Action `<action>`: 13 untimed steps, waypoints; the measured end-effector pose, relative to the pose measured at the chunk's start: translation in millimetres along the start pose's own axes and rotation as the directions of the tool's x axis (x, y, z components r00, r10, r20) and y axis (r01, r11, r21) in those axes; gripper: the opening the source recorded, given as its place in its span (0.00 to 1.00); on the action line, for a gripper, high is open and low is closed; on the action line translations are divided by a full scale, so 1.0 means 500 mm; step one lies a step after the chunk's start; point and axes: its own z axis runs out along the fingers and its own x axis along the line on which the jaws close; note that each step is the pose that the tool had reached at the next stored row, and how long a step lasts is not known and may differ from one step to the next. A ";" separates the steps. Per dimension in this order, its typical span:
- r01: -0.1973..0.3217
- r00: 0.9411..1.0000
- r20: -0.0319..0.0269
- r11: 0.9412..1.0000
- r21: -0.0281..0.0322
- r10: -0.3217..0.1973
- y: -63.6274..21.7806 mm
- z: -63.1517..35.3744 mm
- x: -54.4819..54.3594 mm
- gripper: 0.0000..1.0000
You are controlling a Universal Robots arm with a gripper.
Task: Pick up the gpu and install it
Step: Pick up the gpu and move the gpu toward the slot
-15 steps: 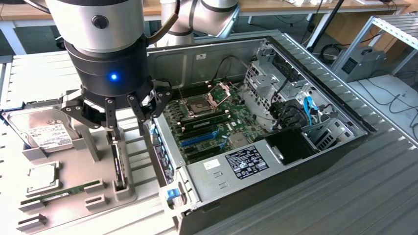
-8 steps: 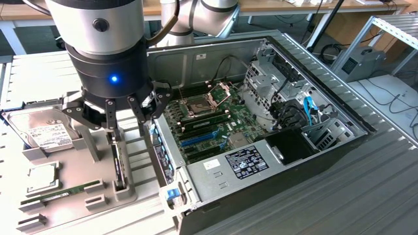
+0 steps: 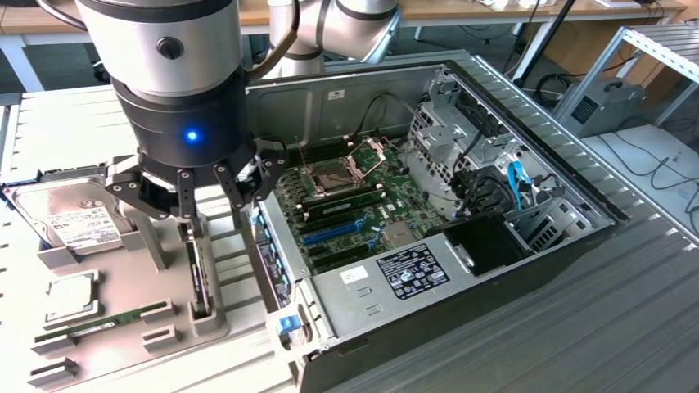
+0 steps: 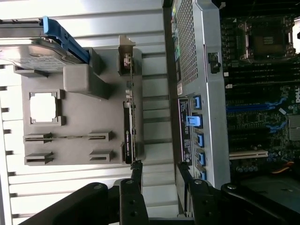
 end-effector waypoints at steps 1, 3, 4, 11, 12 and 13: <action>0.000 1.000 0.000 1.000 0.000 0.000 0.000 0.001 0.000 0.42; 0.000 1.000 0.000 1.000 0.000 0.000 0.000 0.002 0.000 0.42; 0.000 1.000 0.000 1.000 0.000 0.000 0.000 0.003 0.000 0.42; 0.000 1.000 0.000 1.000 0.000 0.000 0.000 0.008 0.000 0.42; 0.000 1.000 0.000 1.000 0.000 0.000 0.000 0.009 0.000 0.42; 0.000 1.000 0.000 1.000 0.000 0.000 0.000 0.010 0.000 0.42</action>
